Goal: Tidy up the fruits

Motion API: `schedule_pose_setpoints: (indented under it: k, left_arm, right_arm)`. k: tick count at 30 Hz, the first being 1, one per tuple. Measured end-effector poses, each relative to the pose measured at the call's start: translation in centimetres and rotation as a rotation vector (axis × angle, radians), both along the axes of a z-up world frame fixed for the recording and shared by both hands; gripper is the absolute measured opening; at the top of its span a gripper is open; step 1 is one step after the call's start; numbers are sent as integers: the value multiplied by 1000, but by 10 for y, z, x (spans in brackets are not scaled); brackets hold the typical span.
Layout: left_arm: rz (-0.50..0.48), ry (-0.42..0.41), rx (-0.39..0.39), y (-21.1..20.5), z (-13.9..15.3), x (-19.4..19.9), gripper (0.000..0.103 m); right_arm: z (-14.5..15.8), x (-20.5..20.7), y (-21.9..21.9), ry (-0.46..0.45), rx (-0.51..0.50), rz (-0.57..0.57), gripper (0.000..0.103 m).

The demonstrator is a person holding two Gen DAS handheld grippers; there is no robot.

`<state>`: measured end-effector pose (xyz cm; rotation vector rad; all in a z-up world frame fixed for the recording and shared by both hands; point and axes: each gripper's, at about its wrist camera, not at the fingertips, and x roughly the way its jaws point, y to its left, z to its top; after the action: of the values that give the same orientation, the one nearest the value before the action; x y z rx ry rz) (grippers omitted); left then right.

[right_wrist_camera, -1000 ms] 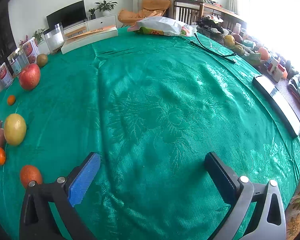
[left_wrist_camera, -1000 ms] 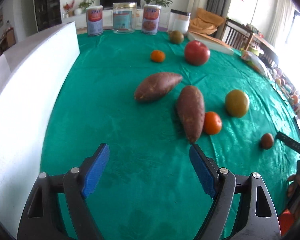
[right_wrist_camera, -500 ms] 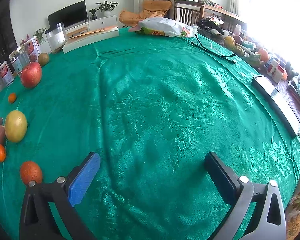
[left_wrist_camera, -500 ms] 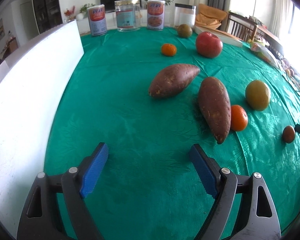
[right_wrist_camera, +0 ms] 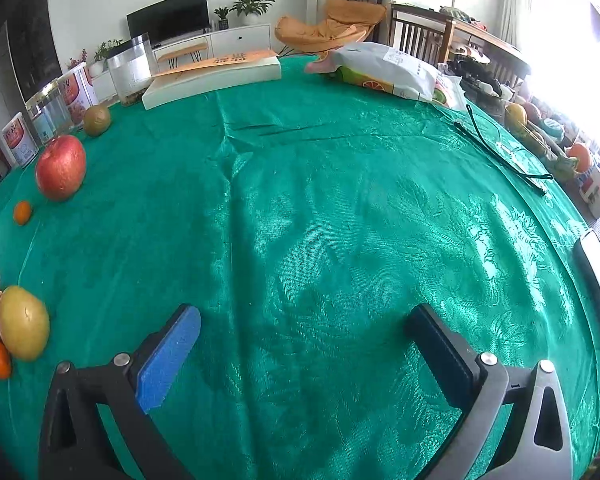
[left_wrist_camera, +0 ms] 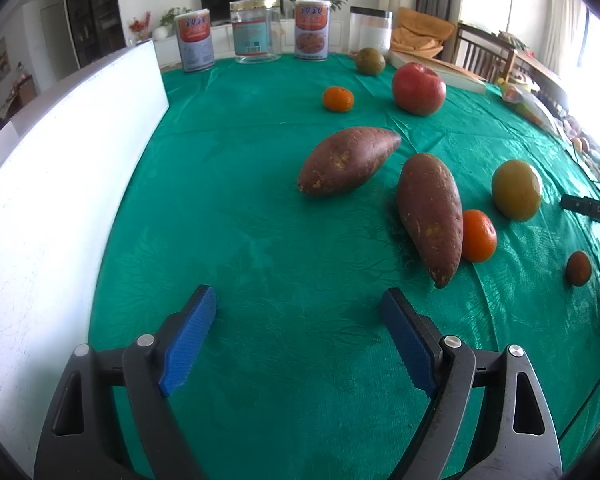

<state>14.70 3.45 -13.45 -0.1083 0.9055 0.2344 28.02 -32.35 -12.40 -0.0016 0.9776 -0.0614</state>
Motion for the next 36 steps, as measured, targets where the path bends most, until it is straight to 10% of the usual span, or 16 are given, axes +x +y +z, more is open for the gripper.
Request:
schedule_pose_setpoints:
  k: [36]
  left_arm:
    - [12, 6, 11, 1, -1, 1, 90]
  right_arm:
    - [0, 0, 0, 0, 0, 0, 103]
